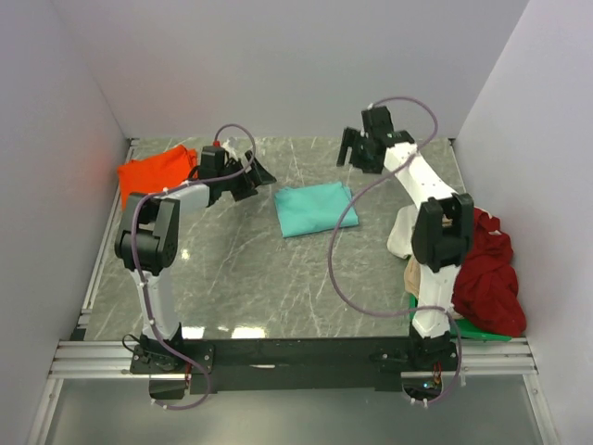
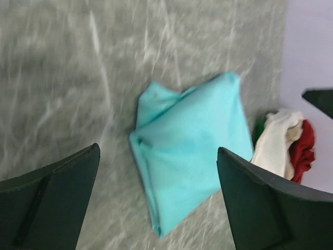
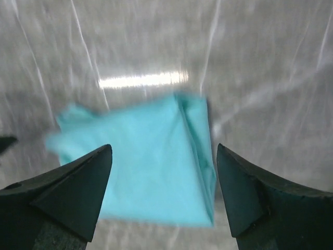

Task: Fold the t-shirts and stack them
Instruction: Fold the tshirt, then neatly place the folded tshirt to the corner

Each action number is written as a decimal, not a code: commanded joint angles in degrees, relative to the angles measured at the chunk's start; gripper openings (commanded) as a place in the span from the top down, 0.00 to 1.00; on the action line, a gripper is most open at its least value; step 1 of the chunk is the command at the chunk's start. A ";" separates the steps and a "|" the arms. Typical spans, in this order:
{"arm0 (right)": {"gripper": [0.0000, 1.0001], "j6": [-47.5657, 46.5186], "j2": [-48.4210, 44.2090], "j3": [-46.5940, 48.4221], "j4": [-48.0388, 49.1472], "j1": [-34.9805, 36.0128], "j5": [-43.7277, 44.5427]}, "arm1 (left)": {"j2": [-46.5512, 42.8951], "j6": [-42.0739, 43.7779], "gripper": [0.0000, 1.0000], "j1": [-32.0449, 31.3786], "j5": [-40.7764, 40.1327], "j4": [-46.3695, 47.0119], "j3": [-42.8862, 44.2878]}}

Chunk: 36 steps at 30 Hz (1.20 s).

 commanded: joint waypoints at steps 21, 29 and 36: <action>0.30 -0.67 -20.63 -37.78 21.49 6.78 -12.24 | -12.48 2.90 0.03 -7.32 -3.44 6.66 -18.69; 0.31 0.12 -12.11 -35.41 18.59 6.43 -7.76 | -10.19 2.99 0.04 -8.99 -4.40 4.38 -15.96; 0.32 2.06 -7.53 -34.96 16.04 5.12 -6.43 | -8.61 2.64 0.05 -9.61 -5.55 3.41 -14.91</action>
